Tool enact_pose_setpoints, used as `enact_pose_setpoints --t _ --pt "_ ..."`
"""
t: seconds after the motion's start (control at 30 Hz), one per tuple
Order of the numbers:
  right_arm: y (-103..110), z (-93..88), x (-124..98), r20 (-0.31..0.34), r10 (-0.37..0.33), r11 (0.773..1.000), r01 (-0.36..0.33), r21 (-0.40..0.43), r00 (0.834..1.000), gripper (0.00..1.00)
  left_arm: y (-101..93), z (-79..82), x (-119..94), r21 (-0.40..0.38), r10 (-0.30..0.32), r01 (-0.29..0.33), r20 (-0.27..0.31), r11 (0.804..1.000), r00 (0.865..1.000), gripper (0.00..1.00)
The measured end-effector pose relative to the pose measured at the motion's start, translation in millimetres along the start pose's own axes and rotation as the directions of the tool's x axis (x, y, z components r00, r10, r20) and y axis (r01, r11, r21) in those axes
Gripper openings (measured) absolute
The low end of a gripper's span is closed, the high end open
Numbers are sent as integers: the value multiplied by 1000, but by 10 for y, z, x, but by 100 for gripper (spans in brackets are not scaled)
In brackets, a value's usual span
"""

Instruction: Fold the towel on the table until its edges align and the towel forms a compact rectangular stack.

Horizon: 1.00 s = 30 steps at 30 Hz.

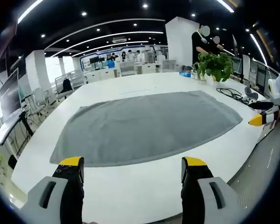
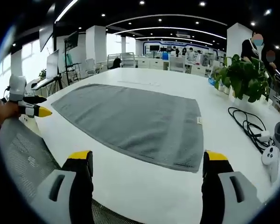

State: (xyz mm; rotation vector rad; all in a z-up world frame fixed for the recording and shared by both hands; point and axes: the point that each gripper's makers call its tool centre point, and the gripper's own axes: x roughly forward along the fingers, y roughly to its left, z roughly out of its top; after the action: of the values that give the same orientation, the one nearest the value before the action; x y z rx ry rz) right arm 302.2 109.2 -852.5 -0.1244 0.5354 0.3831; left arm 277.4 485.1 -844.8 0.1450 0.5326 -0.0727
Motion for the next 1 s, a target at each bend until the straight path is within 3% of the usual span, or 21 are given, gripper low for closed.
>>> enact_pose_setpoints --t 1.0 --pt "25 84 -49 22 -9 999 8 35 1000 98 -9 -34 -3 -13 -4 3 -20 1000 1000 89"
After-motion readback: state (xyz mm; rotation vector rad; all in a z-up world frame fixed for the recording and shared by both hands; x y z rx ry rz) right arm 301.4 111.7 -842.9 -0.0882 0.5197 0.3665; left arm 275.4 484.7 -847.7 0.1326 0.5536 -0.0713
